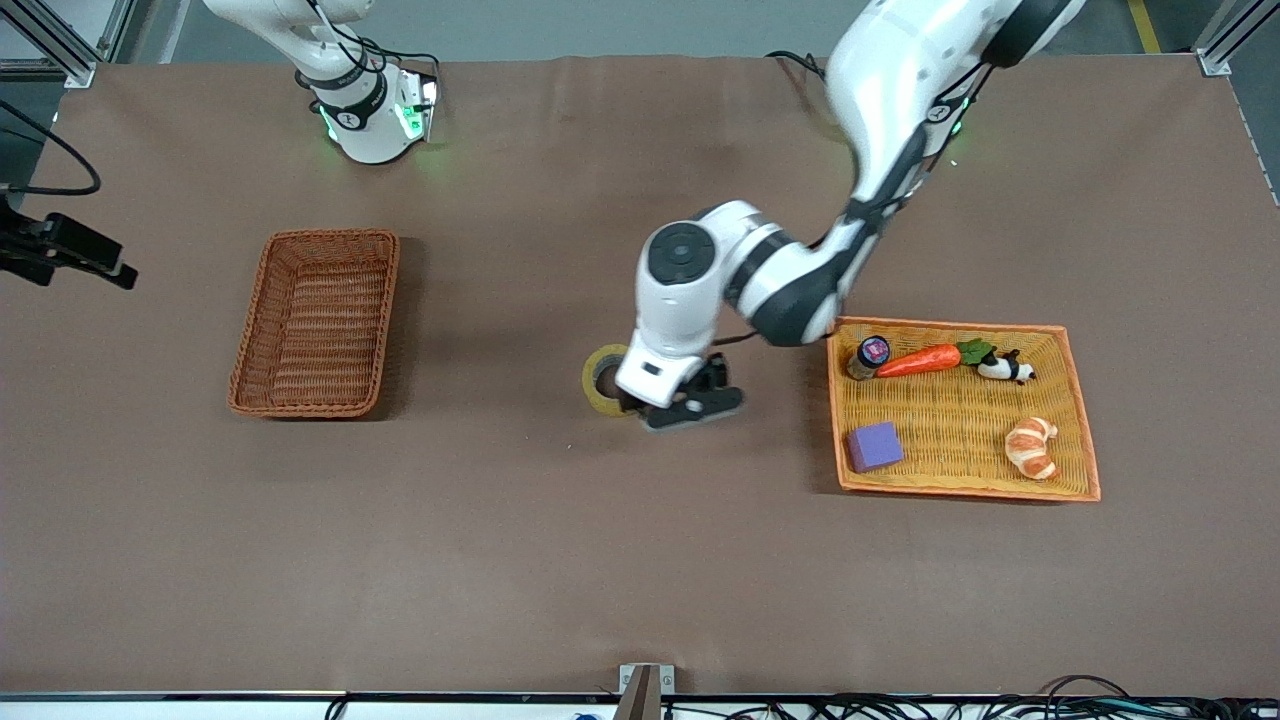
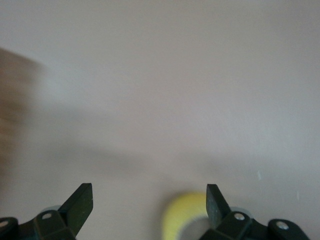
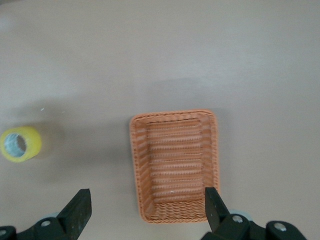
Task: Move tape to another basket
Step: 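Grasp the tape roll with the right gripper while the left gripper withdraws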
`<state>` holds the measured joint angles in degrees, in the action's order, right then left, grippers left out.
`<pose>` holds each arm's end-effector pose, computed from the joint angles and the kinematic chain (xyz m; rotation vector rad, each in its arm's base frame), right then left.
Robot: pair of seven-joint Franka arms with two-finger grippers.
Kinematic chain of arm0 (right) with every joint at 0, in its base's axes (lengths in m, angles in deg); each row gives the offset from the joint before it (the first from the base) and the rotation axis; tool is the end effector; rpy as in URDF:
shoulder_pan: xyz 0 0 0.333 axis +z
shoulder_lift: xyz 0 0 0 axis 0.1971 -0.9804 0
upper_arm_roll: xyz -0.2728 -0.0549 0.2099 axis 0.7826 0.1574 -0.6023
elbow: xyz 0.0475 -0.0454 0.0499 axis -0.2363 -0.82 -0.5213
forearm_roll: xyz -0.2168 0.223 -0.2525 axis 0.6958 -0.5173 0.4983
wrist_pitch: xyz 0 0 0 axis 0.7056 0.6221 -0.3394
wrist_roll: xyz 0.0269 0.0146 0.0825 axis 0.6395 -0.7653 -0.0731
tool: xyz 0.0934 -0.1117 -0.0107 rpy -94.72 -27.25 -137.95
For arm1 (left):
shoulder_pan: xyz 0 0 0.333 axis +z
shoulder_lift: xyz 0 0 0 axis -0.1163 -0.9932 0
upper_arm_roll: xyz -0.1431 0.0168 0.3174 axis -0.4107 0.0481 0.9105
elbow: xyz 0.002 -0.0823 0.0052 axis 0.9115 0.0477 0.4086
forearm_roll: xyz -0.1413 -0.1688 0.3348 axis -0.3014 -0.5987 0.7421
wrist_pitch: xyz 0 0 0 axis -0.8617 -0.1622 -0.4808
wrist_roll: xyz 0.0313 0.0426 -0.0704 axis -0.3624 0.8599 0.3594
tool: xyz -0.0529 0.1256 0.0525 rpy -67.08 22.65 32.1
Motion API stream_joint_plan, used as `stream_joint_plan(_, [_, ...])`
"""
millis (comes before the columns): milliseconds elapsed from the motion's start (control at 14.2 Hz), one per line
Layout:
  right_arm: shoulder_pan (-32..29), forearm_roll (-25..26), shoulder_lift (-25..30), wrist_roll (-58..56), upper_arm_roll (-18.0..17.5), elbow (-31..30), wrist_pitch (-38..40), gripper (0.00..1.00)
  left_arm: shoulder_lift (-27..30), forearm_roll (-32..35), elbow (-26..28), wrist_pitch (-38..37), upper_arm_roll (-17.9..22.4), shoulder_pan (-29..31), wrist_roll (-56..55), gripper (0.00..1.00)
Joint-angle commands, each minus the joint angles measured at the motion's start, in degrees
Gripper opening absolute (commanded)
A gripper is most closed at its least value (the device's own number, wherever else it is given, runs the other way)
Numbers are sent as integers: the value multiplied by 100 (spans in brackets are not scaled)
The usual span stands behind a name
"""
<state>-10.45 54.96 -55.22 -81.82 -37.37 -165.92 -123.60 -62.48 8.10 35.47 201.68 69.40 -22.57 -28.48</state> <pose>0.5712 -0.0108 0.6312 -3.0548 0.0798 0.0087 0.6246 -0.4647 0.3515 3.0720 0.4803 0.2873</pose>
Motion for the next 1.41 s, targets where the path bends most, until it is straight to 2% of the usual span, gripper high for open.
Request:
stream_joint_plan(0, [451, -136, -73, 48, -32, -128, -135, 100, 973, 112, 291, -757, -35, 716, 287, 100])
stream_joint_plan(282, [1303, -145, -600, 292, -76, -128, -635, 100, 1677, 25, 308, -1462, -78, 1552, 1561, 100])
stream_joint_plan(565, [2331, -119, -1346, 1697, -67, -136, -1434, 100, 2170, -19, 317, -1928, -96, 2097, 2449, 100])
stream_joint_plan(776, [3034, -67, -2198, 2549, -67, -136, -2294, 100, 2599, -581, 395, -2315, -53, 2554, 3389, 100])
stream_joint_plan(918, [3509, -40, -2708, 3244, -58, -136, -2805, 100, 2995, -870, 720, -2324, -52, 3019, 4222, 100])
stream_joint_plan(1200, [3985, 136, -3526, 3361, -58, -145, -3403, 100, 3479, -1223, 1011, -2605, 44, 3469, 5324, 100])
stream_joint_plan(1341, [4038, 302, -3625, 3361, -58, -276, -3580, 100, 3681, -1485, 1151, -2772, 429, 3417, 5736, 100])
